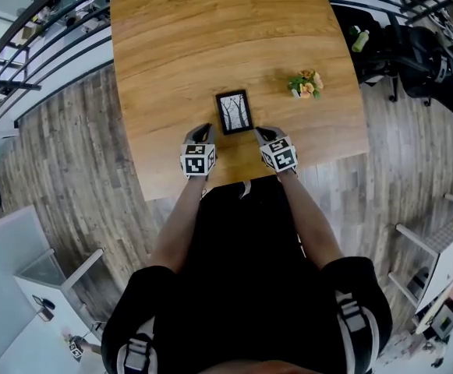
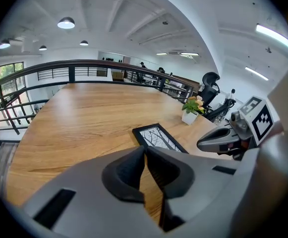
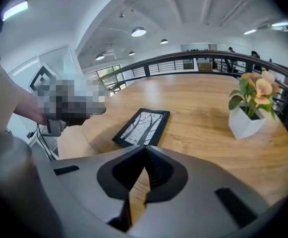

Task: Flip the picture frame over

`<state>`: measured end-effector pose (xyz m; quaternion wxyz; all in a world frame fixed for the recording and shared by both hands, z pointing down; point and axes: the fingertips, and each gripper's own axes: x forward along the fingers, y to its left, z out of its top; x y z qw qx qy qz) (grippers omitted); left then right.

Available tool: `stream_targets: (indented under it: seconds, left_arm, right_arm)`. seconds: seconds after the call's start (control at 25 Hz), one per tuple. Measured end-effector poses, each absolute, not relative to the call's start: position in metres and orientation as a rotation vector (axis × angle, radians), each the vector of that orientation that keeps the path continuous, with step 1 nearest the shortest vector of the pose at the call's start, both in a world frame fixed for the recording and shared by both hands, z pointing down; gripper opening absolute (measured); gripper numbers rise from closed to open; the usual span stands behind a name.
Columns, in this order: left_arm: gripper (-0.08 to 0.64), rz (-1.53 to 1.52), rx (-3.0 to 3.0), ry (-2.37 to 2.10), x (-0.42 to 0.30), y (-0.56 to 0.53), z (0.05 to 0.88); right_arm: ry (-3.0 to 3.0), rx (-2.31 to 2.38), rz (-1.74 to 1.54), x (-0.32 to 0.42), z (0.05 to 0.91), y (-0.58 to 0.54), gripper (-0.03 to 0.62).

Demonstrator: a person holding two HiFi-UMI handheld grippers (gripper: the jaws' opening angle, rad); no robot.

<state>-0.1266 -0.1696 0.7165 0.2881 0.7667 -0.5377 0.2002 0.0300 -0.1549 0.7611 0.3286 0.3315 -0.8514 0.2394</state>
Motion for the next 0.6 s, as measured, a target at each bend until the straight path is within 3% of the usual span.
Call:
stream_targets:
  seconds: [0.6]
  left_arm:
    - [0.034, 0.493, 2.094, -1.483, -0.149, -0.131, 0.697]
  right_arm:
    - [-2.284, 0.988, 0.549, 0.028, 0.731, -0.141, 0.008]
